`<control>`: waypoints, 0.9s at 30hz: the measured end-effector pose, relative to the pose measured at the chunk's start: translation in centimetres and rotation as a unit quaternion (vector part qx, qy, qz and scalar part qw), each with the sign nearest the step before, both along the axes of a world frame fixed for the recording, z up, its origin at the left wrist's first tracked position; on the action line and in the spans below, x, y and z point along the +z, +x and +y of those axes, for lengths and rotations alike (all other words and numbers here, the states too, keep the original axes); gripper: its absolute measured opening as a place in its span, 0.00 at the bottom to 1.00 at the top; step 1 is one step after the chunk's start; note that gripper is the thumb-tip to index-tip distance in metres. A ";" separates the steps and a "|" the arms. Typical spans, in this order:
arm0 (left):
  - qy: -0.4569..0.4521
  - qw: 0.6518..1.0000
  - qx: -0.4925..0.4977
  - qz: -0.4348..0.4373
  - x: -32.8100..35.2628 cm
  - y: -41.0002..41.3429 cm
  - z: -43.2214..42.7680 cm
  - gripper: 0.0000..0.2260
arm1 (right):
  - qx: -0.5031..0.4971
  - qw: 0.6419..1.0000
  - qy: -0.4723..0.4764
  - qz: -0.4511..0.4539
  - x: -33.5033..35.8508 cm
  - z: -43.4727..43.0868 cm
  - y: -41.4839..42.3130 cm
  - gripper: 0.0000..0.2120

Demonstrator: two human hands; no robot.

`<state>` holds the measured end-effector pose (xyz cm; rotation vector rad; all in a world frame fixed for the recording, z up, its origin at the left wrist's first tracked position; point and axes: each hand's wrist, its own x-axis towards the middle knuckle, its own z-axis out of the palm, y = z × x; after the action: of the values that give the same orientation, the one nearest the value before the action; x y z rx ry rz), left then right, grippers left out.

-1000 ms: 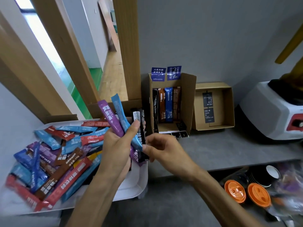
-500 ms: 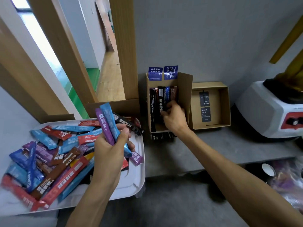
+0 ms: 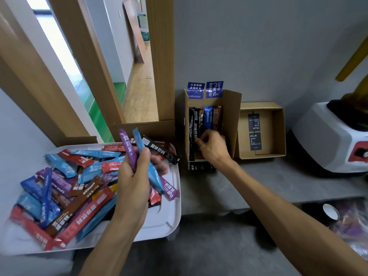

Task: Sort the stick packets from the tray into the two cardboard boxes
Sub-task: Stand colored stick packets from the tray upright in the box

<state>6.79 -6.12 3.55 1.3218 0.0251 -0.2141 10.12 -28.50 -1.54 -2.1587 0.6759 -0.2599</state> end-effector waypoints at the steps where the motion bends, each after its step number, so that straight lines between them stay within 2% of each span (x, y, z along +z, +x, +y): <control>1: 0.015 1.000 0.008 0.007 -0.1 0.0 0.0 0.10 | 0.003 1.000 0.002 0.004 0.0 -0.1 -0.1 0.03; 3: 0.043 0.999 0.026 0.020 -0.3 0.1 0.2 0.13 | 0.005 1.000 -0.001 0.001 0.1 0.0 -0.6 0.04; 6: 0.072 0.997 0.005 0.009 0.0 0.3 0.3 0.13 | 0.001 0.999 -0.003 -0.054 1.6 1.6 -3.7 0.06; 8: 0.080 0.996 -0.023 -0.017 0.5 0.4 0.1 0.09 | 0.054 0.995 0.025 -0.078 3.0 3.8 -6.5 0.08; 11: 0.086 0.994 -0.037 -0.051 1.0 0.6 -0.5 0.08 | 0.175 0.974 0.123 -0.080 4.8 6.7 -9.3 0.07; 14: 0.081 0.992 -0.052 -0.077 1.6 0.7 -1.2 0.08 | 0.218 0.955 0.186 -0.074 5.3 7.4 -10.1 0.06; 17: 0.074 0.990 -0.074 -0.091 1.9 0.4 -1.9 0.07 | 0.211 0.951 0.210 -0.082 5.2 7.3 -10.4 0.07; 20: 0.073 0.988 -0.098 -0.091 2.1 0.1 -2.5 0.09 | 0.180 0.959 0.197 -0.091 4.7 7.0 -10.6 0.07; 22: 0.113 0.982 -0.115 -0.100 2.2 0.0 -2.8 0.12 | 0.159 0.966 0.180 -0.094 4.3 6.7 -10.8 0.06; 25: 0.185 0.967 -0.124 -0.128 2.4 0.0 -3.6 0.09 | 0.141 0.969 0.178 -0.098 3.6 5.6 -11.3 0.05; 27: 0.229 0.951 -0.118 -0.168 2.8 0.3 -4.8 0.10 | 0.102 0.972 0.189 -0.099 2.8 4.4 -11.9 0.09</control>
<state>7.10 -10.92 6.39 1.8126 -0.3959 -0.1886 -1.80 -24.06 1.28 -1.7908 0.3510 -0.2135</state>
